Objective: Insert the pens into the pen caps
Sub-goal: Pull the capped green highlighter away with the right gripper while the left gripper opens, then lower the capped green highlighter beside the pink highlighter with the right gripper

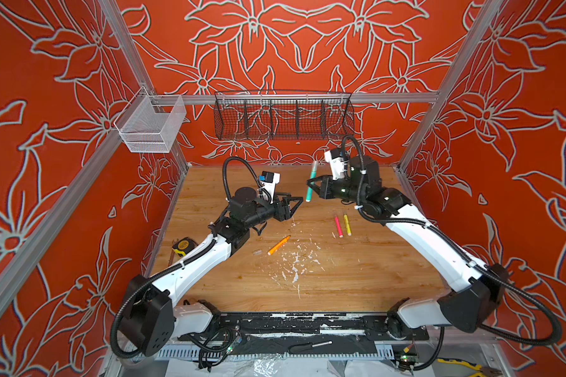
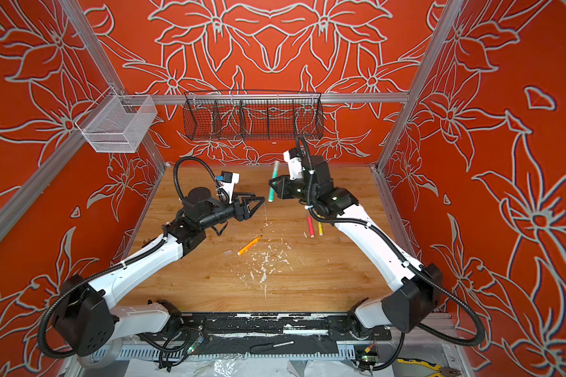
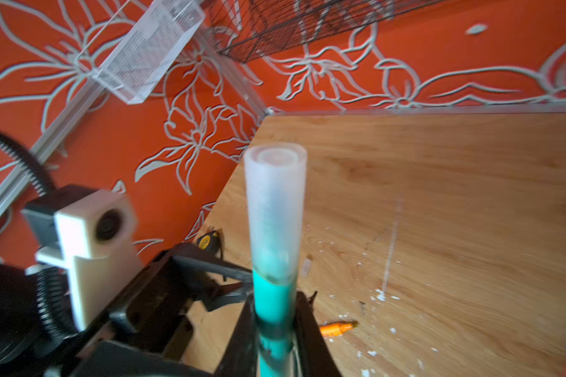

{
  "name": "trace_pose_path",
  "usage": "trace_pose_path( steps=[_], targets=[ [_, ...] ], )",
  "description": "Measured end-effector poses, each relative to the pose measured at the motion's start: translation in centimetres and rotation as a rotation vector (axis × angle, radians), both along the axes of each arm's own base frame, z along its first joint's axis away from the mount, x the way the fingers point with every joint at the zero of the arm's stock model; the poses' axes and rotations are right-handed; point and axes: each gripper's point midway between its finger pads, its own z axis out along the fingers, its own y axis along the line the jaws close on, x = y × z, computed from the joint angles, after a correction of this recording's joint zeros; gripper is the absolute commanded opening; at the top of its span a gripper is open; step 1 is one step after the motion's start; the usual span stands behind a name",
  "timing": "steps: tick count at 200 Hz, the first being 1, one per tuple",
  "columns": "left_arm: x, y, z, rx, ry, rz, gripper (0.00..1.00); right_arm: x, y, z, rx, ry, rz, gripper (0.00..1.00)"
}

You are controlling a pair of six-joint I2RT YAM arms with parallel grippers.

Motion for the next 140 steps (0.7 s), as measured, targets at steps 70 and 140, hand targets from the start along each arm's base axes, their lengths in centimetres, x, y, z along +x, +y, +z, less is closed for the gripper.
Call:
trace_pose_path(
  steps=[70,140],
  targets=[
    [2.3,6.7,0.2,0.109,-0.025,0.403,0.77,1.3,-3.8,-11.1,-0.24,0.302,-0.069,0.0],
    [3.4,10.9,-2.1,0.201,0.045,0.617,0.78,1.1,-5.5,-23.2,-0.473,0.6,-0.056,0.0]
  ],
)
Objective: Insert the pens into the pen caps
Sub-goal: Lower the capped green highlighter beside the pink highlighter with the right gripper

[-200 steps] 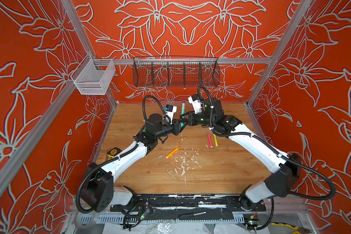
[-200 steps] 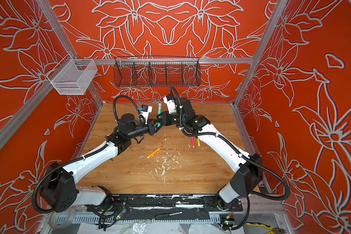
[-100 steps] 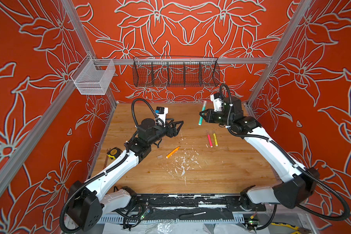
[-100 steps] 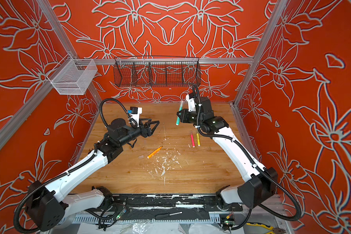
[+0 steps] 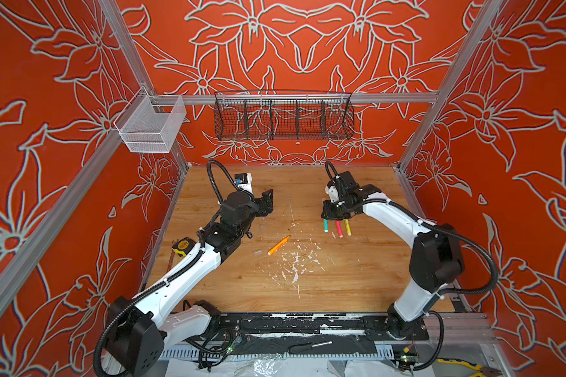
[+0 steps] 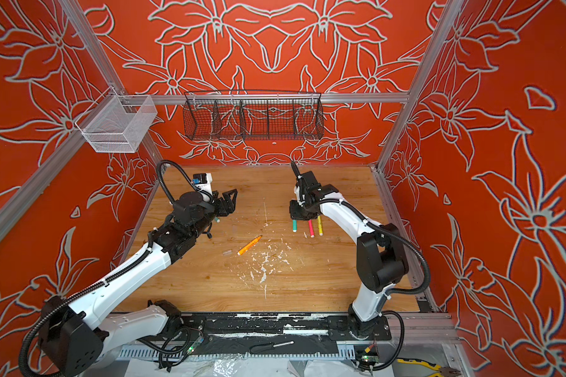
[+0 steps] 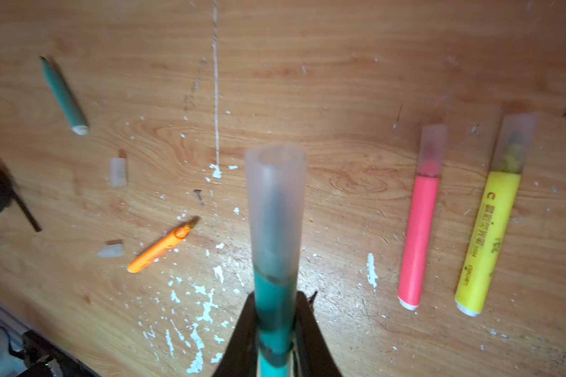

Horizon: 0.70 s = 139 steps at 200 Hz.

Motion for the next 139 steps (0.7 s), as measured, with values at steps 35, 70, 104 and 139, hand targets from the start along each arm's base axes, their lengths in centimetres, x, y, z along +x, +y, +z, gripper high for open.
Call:
trace_pose_path(
  steps=[35,70,104,139],
  targets=[
    [0.2,0.5,-0.3,-0.003,0.015,0.019,0.78,0.3,-1.2,-5.3,-0.09,0.133,-0.014,0.0],
    [0.3,0.6,-0.8,-0.003,0.031,0.024,0.78,-0.2,-2.4,-7.8,-0.158,0.211,-0.018,0.01],
    [0.7,0.8,-1.3,-0.001,0.06,0.037,0.78,-0.1,-3.0,-8.7,-0.203,0.227,-0.018,0.06],
    [0.8,0.9,-1.5,-0.006,0.069,0.044,0.77,0.0,-3.4,-9.0,-0.229,0.228,-0.024,0.13]
  ],
)
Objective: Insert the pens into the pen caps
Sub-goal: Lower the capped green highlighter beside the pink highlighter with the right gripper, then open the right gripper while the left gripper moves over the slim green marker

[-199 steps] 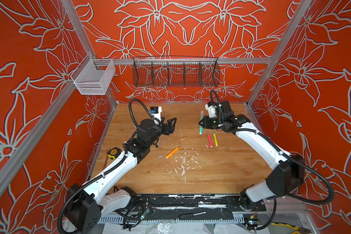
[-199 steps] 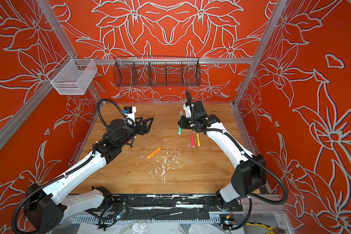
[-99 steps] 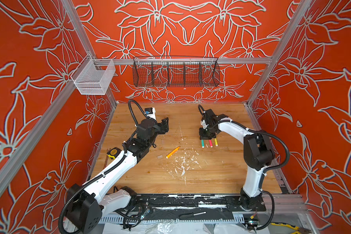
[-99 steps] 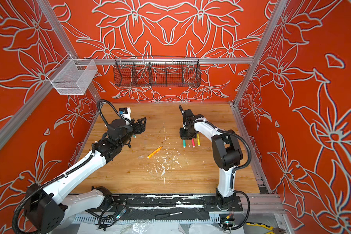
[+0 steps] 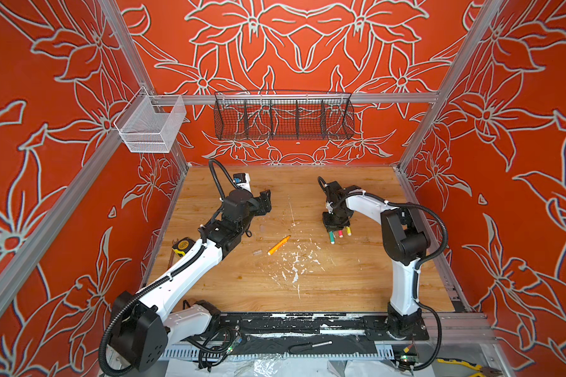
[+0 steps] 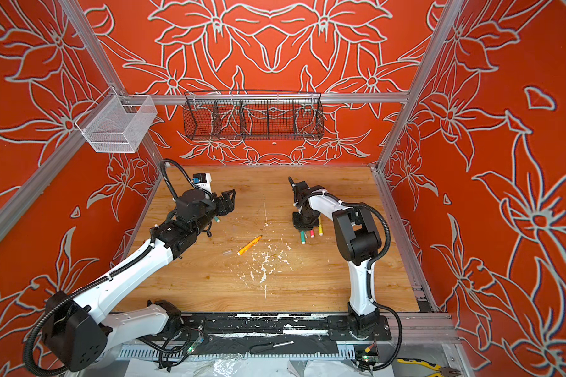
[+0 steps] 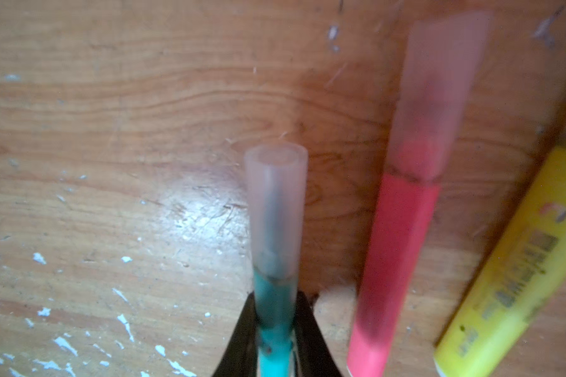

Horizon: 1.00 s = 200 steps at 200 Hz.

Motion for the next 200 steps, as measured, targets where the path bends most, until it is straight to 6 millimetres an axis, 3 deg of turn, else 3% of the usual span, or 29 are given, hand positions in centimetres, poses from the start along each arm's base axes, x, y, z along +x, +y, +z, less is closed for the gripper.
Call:
trace_pose_path(
  steps=[143,169,200],
  targets=[
    [0.4,0.4,-0.8,0.02,0.033,0.019,0.78,0.6,0.1,0.4,0.002,-0.013,-0.03,0.32],
    [1.1,1.1,-1.3,0.025,0.063,0.055,0.78,1.1,0.4,3.0,0.024,-0.068,-0.031,0.35],
    [2.8,3.9,-3.8,0.003,0.189,0.186,0.78,1.7,1.1,9.1,0.076,-0.209,-0.019,0.36]
  ],
)
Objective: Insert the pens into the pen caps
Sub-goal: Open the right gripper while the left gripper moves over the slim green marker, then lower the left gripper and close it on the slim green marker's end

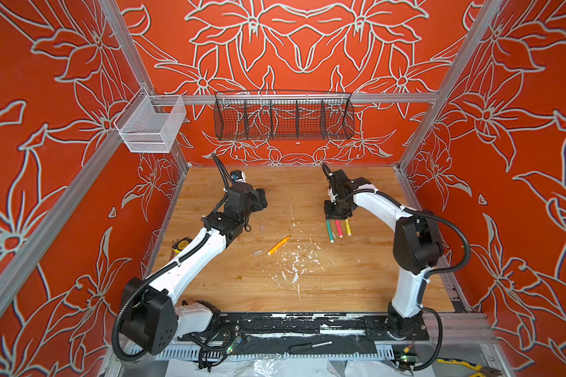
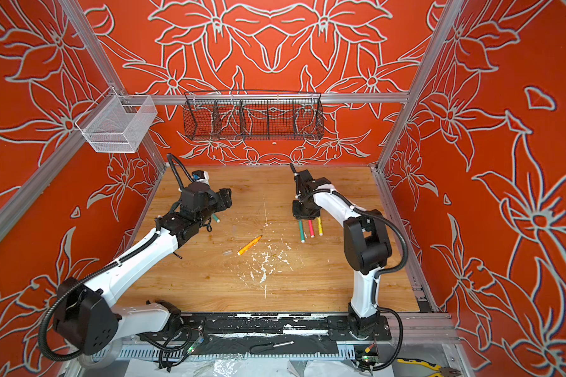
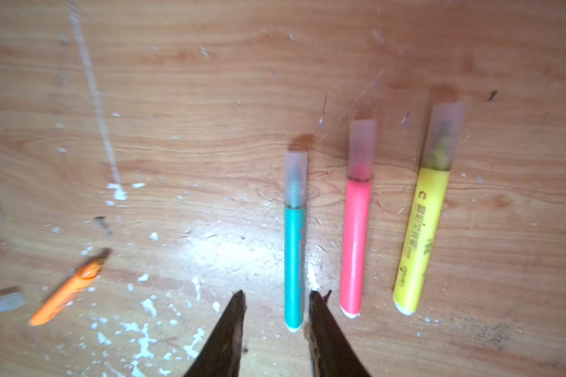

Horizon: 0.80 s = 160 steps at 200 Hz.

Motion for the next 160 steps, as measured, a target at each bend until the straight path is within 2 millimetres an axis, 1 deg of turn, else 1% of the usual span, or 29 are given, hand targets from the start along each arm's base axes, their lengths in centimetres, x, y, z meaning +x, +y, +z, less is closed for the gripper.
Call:
trace_pose_path(
  steps=[4,11,31,47,58,75,87,126,160],
  targets=[
    [0.2,0.5,-0.4,-0.004,0.021,0.02,0.77,-0.1,0.2,0.8,0.008,-0.019,0.004,0.36],
    [0.6,1.5,-1.4,-0.022,0.065,0.061,0.72,-0.2,0.4,2.1,0.022,-0.049,0.011,0.36],
    [1.8,5.1,-5.3,-0.099,0.233,0.192,0.58,-0.9,1.3,5.3,0.066,-0.125,0.036,0.36],
    [2.2,7.5,-9.0,-0.14,0.377,0.278,0.57,-1.4,1.9,6.6,0.093,-0.161,0.052,0.36],
    [2.2,8.4,-11.2,-0.141,0.471,0.313,0.57,-1.8,2.2,6.8,0.106,-0.167,0.064,0.36],
    [2.0,8.4,-13.9,-0.129,0.59,0.331,0.57,-2.2,2.6,6.6,0.117,-0.165,0.077,0.37],
    [1.9,8.0,-15.1,-0.126,0.65,0.327,0.57,-2.3,2.7,6.3,0.121,-0.158,0.08,0.37],
    [1.6,7.5,-17.3,-0.123,0.764,0.33,0.54,-2.6,3.0,5.4,0.137,-0.146,0.085,0.37],
    [1.7,7.4,-19.3,-0.108,0.842,0.335,0.48,-2.9,3.1,5.2,0.153,-0.144,0.089,0.37]
  ],
)
